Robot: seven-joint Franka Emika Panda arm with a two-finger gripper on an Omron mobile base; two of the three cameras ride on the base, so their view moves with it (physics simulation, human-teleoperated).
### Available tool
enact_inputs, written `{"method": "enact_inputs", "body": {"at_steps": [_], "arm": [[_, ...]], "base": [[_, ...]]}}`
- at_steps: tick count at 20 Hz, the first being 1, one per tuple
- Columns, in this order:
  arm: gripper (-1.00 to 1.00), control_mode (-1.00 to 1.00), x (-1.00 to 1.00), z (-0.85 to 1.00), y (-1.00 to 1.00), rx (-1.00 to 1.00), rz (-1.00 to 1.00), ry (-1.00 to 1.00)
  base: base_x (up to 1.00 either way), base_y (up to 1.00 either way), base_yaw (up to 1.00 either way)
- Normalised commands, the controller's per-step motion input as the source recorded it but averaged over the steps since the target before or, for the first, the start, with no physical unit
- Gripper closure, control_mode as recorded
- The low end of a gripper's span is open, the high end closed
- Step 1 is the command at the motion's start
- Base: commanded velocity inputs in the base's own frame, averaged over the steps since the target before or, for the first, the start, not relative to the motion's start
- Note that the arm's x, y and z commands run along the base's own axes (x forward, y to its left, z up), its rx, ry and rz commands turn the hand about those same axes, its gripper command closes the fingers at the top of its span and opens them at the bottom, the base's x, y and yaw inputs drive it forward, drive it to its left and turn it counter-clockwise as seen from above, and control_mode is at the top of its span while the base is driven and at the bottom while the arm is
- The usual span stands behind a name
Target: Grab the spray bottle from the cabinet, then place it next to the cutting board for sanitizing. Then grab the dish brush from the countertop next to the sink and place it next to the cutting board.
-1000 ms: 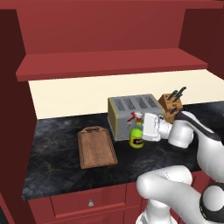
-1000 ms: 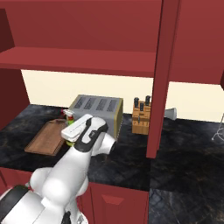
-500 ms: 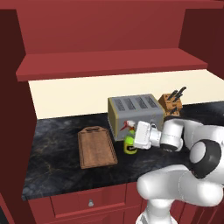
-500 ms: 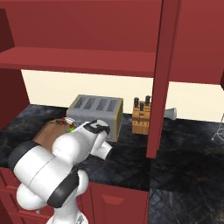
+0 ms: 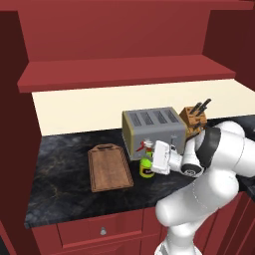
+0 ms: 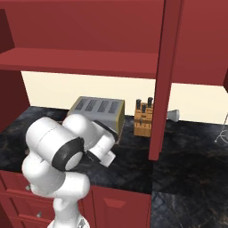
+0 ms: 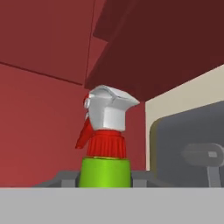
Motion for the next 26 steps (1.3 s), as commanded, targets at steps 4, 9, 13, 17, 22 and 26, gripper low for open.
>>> {"method": "enact_inputs", "body": {"at_steps": [4, 9, 13, 17, 22, 26], "arm": [[-1.00, -1.00, 0.00, -0.48, 0.00, 0.00, 0.04, 0.00], [-1.00, -1.00, 0.00, -0.24, 0.00, 0.00, 0.02, 0.00], [-1.00, -1.00, -0.13, 0.04, 0.00, 0.00, 0.00, 0.00], [-1.00, -1.00, -0.27, 0.35, 0.00, 0.00, -0.01, 0.00], [-1.00, -1.00, -0.21, 0.65, 0.00, -0.01, -0.05, 0.12], [-1.00, -1.00, -0.22, 0.85, -0.01, -0.04, -0.09, 0.18]], "base": [[0.00, 0.00, 0.00], [0.00, 0.00, 0.00], [0.00, 0.00, 0.00], [0.00, 0.00, 0.00], [0.00, 0.00, 0.00], [0.00, 0.00, 0.00]]}}
